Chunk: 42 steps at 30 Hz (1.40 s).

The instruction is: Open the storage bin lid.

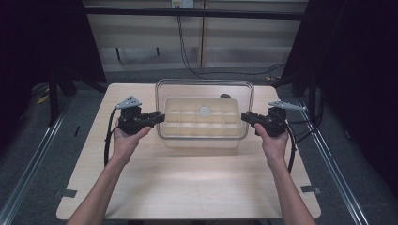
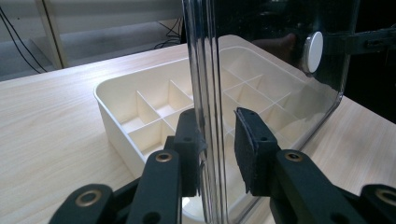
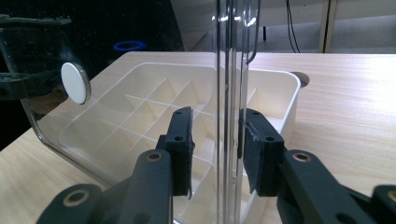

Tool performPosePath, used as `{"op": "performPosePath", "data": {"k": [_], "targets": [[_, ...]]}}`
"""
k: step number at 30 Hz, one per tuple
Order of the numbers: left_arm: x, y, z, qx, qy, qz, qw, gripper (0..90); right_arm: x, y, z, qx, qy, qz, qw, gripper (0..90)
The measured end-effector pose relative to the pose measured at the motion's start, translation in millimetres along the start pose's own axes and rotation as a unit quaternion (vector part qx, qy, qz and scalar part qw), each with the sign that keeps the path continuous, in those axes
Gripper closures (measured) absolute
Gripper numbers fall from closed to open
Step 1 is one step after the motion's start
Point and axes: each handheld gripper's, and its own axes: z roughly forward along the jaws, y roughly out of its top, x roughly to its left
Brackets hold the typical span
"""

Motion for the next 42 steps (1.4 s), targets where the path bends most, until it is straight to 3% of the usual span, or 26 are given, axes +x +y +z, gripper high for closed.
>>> {"op": "performPosePath", "data": {"k": [8,16,21,30,42], "targets": [[-3.9,1.7,-9.6,-0.004,-0.004,0.007,1.0000,71.7,7.8,4.1,-9.4,-0.013,0.008,-0.006,0.9999,66.9],[-4.2,-4.6,-13.6,0.003,-0.003,-0.003,1.0000,71.3,12.9,-1.9,-12.2,-0.008,0.011,-0.008,0.9999,67.9],[-7.6,-3.3,-21.4,0.005,-0.001,0.009,0.9999,71.4,15.8,-2.7,-16.5,-0.007,0.021,-0.014,0.9996,68.6],[-11.8,-21.6,-28.0,0.006,-0.001,0.007,1.0000,71.9,18.1,-16.3,-16.8,0.003,0.035,-0.017,0.9992,69.0],[-19.9,-25.8,-35.4,0.015,-0.003,0.019,0.9997,72.5,22.0,-24.8,-26.2,0.006,0.043,-0.017,0.9989,69.4]]}}
